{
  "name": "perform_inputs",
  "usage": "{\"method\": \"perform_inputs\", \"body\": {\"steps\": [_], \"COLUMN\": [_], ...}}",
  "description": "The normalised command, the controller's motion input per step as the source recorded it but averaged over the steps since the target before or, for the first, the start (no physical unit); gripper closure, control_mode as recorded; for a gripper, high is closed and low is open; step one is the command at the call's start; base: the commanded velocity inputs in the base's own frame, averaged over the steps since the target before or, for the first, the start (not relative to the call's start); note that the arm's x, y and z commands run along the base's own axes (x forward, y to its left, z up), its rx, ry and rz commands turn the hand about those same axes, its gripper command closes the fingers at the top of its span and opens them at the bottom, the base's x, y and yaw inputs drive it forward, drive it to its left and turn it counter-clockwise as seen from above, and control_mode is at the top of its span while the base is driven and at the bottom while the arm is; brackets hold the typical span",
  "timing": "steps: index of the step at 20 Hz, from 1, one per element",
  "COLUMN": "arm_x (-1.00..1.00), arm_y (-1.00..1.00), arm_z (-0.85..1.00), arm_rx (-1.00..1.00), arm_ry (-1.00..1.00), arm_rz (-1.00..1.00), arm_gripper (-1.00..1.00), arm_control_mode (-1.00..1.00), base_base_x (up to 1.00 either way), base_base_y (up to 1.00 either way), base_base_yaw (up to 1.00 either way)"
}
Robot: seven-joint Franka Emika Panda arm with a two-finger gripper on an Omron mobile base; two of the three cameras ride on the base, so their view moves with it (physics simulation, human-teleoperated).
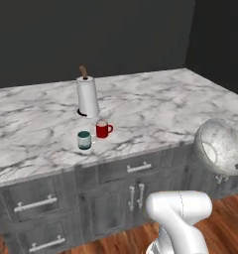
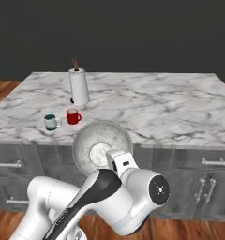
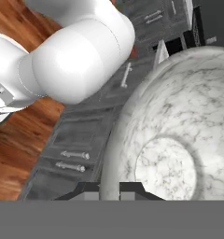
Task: Clear the mugs and bowl far away from the sink.
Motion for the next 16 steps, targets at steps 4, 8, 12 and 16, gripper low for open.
{"method": "perform_inputs", "body": {"steps": [4, 8, 12, 16], "arm_x": [0.00, 0.00, 0.00, 0.00], "arm_y": [0.00, 0.00, 0.00, 0.00], "arm_z": [0.00, 0.00, 0.00, 0.00], "arm_rx": [0.00, 0.00, 0.00, 0.00], "arm_ry": [0.00, 0.00, 0.00, 0.00], "arm_rz": [0.00, 0.00, 0.00, 0.00], "arm_gripper": [1.00, 1.00, 1.00, 1.00], "arm_control_mode": [1.00, 1.00, 1.00, 1.00], "base_base_x": [0.00, 0.00, 0.00, -0.01], "base_base_y": [0.00, 0.00, 0.00, -0.04], "base_base_yaw": [0.48, 0.47, 0.45, 0.35]}}
